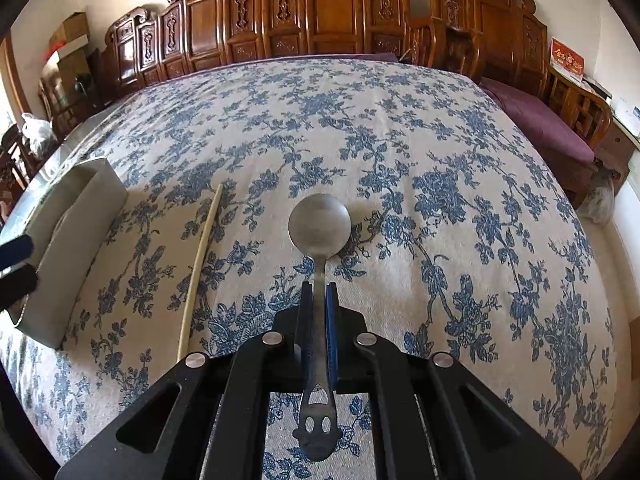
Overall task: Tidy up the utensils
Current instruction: 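Grasp the wooden chopstick with the left tool while the right tool holds the metal spoon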
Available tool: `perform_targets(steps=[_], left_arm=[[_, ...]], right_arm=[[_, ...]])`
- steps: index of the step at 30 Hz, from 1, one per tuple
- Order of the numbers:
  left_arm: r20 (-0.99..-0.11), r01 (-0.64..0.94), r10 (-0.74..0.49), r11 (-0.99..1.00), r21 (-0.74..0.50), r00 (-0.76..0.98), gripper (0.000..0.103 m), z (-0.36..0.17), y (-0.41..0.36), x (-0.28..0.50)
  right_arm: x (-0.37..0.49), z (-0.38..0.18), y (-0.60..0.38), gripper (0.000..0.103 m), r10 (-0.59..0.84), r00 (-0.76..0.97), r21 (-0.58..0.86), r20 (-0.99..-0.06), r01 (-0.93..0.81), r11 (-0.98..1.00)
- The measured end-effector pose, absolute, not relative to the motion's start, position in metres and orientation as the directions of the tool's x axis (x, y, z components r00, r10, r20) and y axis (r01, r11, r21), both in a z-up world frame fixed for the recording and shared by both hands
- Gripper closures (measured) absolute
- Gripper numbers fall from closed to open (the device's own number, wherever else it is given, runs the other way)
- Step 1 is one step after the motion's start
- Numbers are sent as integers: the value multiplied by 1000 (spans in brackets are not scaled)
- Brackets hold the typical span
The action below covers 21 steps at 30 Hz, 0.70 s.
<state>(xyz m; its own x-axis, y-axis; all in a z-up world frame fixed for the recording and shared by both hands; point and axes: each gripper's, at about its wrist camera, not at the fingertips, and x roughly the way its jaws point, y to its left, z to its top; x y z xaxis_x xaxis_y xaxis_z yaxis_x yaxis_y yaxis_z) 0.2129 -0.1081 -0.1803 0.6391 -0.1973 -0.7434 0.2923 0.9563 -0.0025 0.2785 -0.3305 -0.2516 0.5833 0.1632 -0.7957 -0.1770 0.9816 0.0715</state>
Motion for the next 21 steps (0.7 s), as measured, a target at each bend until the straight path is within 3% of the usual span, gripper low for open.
perform_targets(steps=[21], left_arm=[[-820,330,-248,941,-78,515,62,-229,-173,262]], right_arm=[[273,-236,-355,96,221,634,139,-741,-176,974]])
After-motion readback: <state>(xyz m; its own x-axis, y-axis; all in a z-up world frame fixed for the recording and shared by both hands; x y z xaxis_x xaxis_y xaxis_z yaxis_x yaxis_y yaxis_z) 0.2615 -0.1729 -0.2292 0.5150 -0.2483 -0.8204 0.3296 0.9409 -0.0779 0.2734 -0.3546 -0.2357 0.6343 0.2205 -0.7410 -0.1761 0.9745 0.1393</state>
